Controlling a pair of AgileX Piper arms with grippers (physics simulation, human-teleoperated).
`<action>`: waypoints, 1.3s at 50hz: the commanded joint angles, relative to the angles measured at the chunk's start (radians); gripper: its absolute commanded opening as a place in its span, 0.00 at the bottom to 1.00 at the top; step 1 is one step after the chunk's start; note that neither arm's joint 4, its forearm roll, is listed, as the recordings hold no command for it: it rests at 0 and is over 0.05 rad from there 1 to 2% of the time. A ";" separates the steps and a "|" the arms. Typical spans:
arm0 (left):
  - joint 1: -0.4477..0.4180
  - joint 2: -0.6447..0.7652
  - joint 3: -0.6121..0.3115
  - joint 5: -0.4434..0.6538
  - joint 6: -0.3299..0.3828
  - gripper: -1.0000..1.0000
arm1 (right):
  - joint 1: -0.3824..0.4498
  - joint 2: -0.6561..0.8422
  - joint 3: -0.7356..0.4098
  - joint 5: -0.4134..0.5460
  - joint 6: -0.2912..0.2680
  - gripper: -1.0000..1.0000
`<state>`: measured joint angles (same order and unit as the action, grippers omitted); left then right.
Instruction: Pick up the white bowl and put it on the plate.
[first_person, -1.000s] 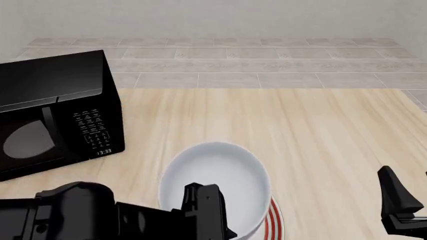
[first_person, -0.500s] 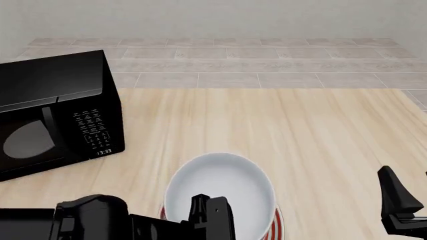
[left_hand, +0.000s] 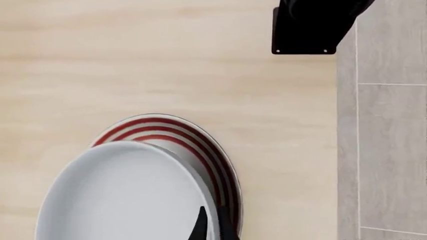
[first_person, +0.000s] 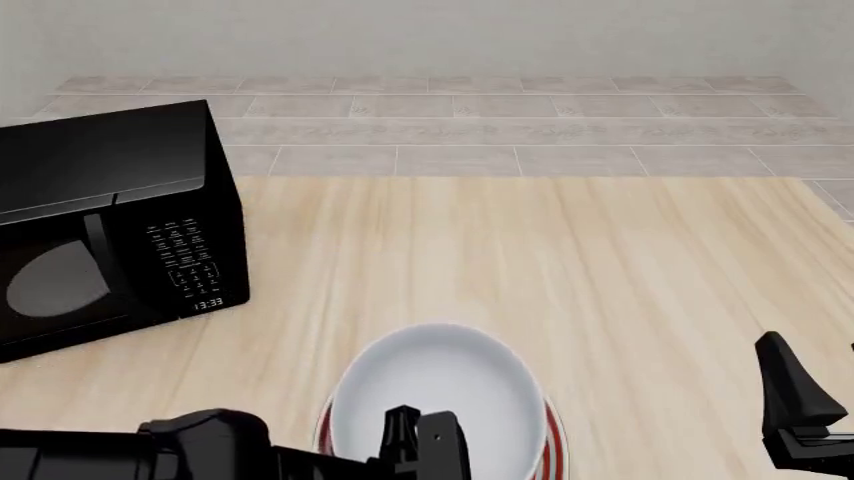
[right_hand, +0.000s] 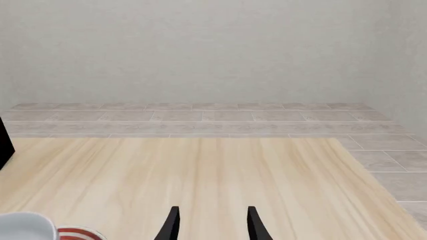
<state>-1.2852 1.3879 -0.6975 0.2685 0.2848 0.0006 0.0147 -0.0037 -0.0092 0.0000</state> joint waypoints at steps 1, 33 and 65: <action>-0.002 -0.006 0.005 -0.006 0.000 0.00 | 0.000 -0.003 0.000 0.003 0.000 1.00; -0.017 0.009 0.002 -0.003 -0.016 1.00 | 0.000 -0.003 0.000 0.003 0.000 1.00; -0.011 0.000 -0.005 0.025 -0.006 1.00 | 0.000 -0.003 0.000 0.003 0.000 1.00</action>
<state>-1.3038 1.4124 -0.7027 0.2748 0.2679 0.0006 0.0147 -0.0037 -0.0092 0.0001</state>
